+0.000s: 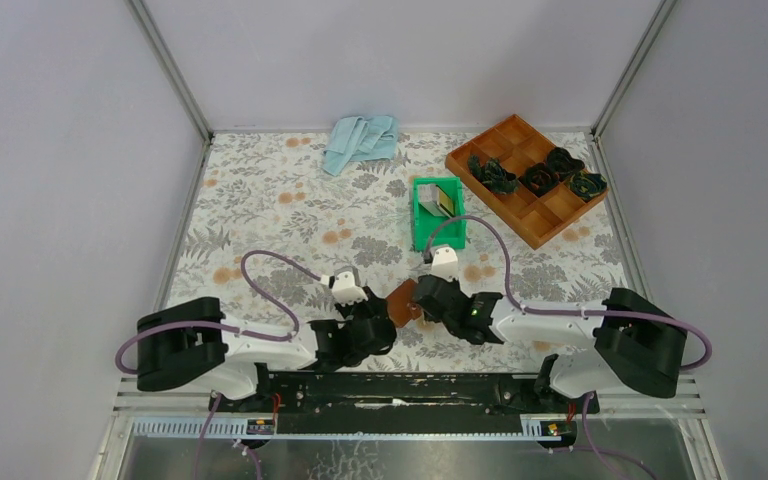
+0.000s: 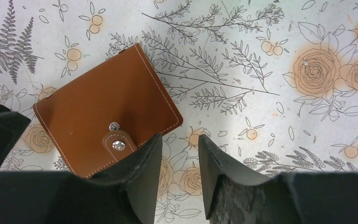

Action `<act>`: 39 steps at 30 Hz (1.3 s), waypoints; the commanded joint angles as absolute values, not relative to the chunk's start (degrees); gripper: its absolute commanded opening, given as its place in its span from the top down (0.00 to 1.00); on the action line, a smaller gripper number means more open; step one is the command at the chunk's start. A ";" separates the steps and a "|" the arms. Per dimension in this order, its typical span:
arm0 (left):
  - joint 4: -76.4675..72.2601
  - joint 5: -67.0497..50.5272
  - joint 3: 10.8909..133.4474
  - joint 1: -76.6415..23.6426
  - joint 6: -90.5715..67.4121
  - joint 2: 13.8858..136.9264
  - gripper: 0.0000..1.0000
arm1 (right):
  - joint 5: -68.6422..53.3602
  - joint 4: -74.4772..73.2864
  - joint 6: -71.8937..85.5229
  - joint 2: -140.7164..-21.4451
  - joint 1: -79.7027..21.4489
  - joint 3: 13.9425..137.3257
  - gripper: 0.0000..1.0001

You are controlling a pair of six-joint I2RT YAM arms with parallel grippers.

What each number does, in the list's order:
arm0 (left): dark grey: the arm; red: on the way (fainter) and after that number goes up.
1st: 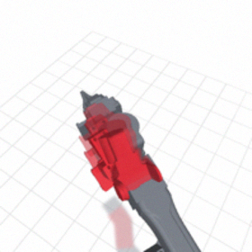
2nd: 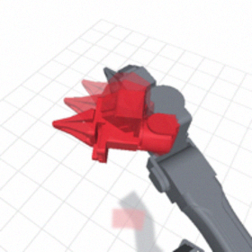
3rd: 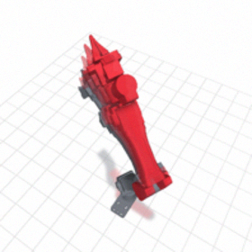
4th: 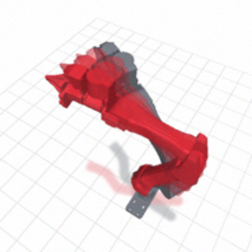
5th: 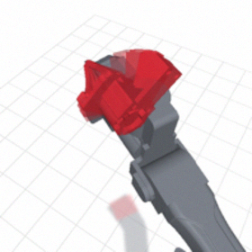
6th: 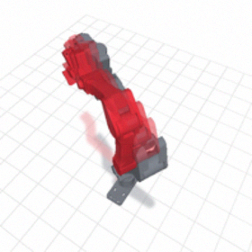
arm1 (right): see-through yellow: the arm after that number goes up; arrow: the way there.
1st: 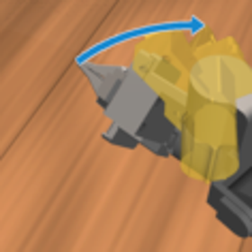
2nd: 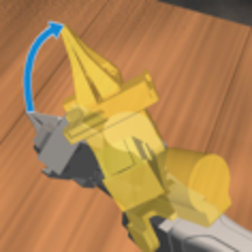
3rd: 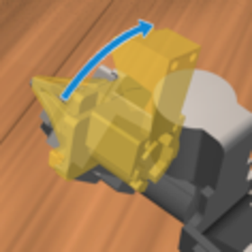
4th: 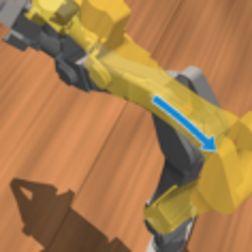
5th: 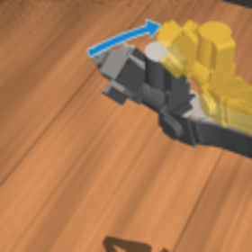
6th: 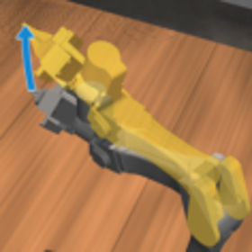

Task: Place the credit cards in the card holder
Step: Close the card holder at the center of the board, then adjust the card holder at the center of the board.

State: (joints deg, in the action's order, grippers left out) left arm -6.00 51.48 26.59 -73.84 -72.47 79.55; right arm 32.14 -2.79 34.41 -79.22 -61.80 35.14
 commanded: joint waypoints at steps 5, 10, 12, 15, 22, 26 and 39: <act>-7.90 55.44 26.44 -70.78 -68.48 82.99 0.71 | 34.84 -5.02 36.43 -75.88 -61.48 34.15 0.69; -10.49 52.95 25.38 -67.79 -66.44 83.24 0.76 | 33.57 -3.82 37.03 -78.40 -61.42 33.84 0.86; -12.04 51.67 25.04 -66.51 -65.04 83.17 0.77 | 32.97 -3.21 37.25 -79.50 -61.39 33.89 0.91; -15.46 48.69 24.24 -64.87 -63.33 83.79 0.79 | 32.71 -2.11 37.35 -81.05 -61.32 33.92 0.94; -24.33 42.42 22.53 -63.82 -61.42 87.77 0.84 | 29.32 2.21 35.96 -84.84 -59.07 34.55 1.00; -25.95 40.53 21.80 -63.86 -61.64 88.74 0.89 | 27.52 3.51 34.58 -86.30 -57.72 35.83 1.00; -25.98 38.00 17.39 -66.94 -65.07 84.63 0.94 | 22.97 6.66 30.66 -91.93 -55.06 39.73 1.00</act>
